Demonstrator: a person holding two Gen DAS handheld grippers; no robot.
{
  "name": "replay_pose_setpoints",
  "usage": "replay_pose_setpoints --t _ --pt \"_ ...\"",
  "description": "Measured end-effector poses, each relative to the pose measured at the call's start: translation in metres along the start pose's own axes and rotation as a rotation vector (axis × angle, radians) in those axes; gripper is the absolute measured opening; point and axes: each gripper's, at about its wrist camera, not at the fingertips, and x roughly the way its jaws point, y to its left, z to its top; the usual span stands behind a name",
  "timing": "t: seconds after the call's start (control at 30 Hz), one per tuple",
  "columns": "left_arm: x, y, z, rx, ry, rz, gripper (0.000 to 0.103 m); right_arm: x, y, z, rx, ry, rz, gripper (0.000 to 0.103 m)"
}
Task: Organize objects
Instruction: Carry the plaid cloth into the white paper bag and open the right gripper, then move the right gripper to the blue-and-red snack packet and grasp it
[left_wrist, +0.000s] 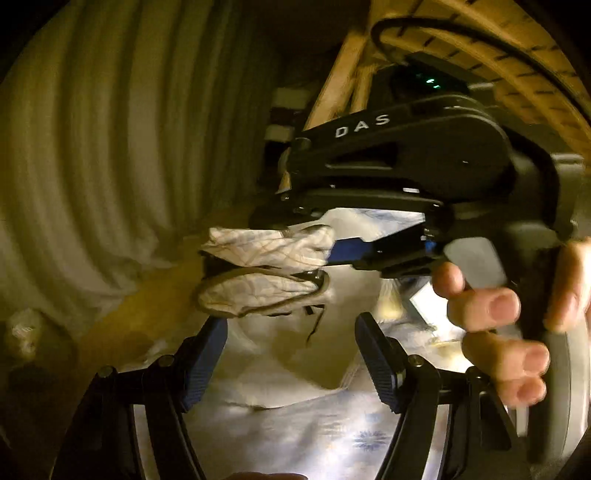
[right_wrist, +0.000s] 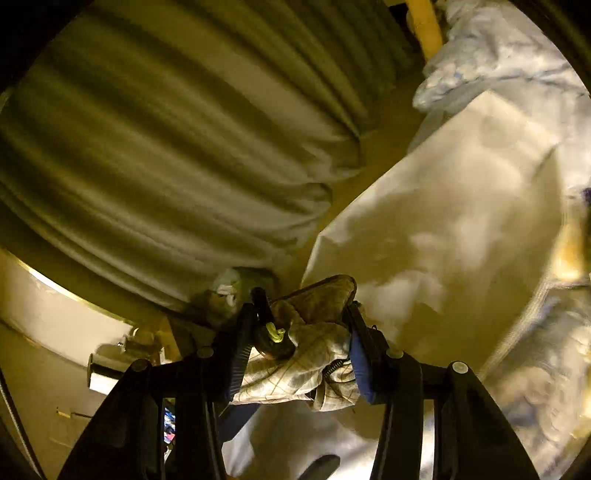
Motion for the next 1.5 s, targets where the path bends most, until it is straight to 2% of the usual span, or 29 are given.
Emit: replay_pose_setpoints --t 0.1,0.2,0.33,0.37,0.47,0.6,0.73,0.9,1.13,1.23,1.33,1.5 --pt "0.018 0.006 -0.002 -0.002 0.063 0.033 0.069 0.008 -0.017 -0.005 0.040 -0.028 0.012 0.053" --pt "0.023 0.008 -0.001 -0.013 0.072 0.046 0.070 0.000 -0.037 -0.015 0.082 -0.054 0.042 0.056" --pt "0.024 0.013 0.003 -0.017 0.032 -0.006 0.070 -0.035 -0.045 -0.027 0.084 -0.153 0.098 0.060" --pt "0.025 0.012 0.005 -0.018 0.019 -0.030 0.070 -0.046 -0.045 -0.029 0.086 -0.175 0.104 0.064" --pt "0.021 0.011 -0.001 -0.012 0.001 -0.070 0.070 -0.077 -0.045 -0.038 0.084 -0.224 0.095 0.068" --pt "0.023 0.010 -0.005 -0.006 -0.004 -0.092 0.070 -0.096 -0.045 -0.047 0.078 -0.265 0.064 0.068" --pt "0.021 0.012 -0.007 -0.012 -0.014 -0.128 0.070 -0.107 -0.044 -0.049 0.079 -0.291 -0.042 0.068" --pt "0.014 -0.005 -0.009 0.006 -0.036 -0.229 0.070 -0.121 -0.052 -0.045 0.122 -0.290 -0.207 0.068" --pt "0.011 -0.044 -0.014 0.079 -0.034 -0.299 0.070 -0.143 -0.078 -0.043 0.130 -0.298 -0.278 0.068" --pt "0.012 -0.057 -0.016 0.100 -0.024 -0.324 0.070 -0.153 -0.096 -0.044 0.147 -0.299 -0.383 0.068" --pt "0.014 -0.073 -0.018 0.133 -0.019 -0.322 0.070 -0.172 -0.120 -0.045 0.172 -0.362 -0.480 0.068" --pt "0.020 -0.094 -0.024 0.162 -0.010 -0.370 0.070 -0.208 -0.157 -0.056 0.174 -0.506 -0.504 0.068"
